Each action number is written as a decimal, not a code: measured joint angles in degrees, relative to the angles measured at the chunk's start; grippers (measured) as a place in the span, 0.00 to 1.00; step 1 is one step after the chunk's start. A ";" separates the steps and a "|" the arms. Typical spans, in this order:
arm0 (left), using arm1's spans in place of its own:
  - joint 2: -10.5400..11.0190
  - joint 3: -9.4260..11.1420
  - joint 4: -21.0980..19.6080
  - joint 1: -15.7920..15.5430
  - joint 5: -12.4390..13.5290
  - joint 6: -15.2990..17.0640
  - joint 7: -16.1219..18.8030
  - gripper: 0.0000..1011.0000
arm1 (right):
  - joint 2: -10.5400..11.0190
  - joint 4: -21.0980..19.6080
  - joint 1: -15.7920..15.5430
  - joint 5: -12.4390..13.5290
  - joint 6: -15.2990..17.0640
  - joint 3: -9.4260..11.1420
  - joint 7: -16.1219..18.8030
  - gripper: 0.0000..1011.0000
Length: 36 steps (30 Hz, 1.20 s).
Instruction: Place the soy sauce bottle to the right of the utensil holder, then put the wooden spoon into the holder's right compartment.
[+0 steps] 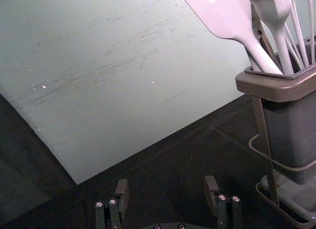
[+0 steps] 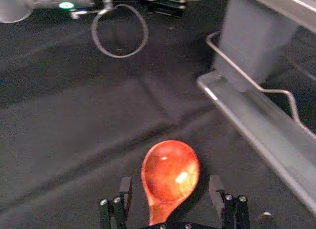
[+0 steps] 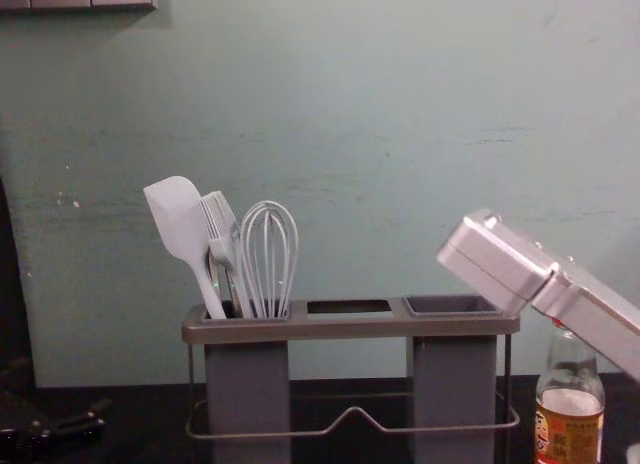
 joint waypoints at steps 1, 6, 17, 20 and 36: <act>0.00 0.00 0.00 0.00 0.00 0.00 0.00 0.99 | -0.29 0.18 0.00 -0.01 0.26 0.16 -0.50 0.99; 0.00 0.00 0.00 0.00 0.00 0.00 0.00 0.99 | -2.08 0.91 -0.42 -0.42 1.79 0.69 -2.62 0.99; 0.00 0.00 0.00 0.00 0.00 0.00 0.00 0.99 | -3.94 0.85 -0.86 -2.06 2.93 0.08 -3.17 0.99; 0.00 0.00 0.00 0.00 0.00 0.00 0.00 0.99 | -4.31 0.83 -1.00 -2.43 3.22 0.07 -3.27 0.99; 0.00 0.00 0.00 0.00 0.00 0.00 0.00 0.99 | -6.12 1.93 -0.99 -4.93 3.88 -0.21 -2.99 0.99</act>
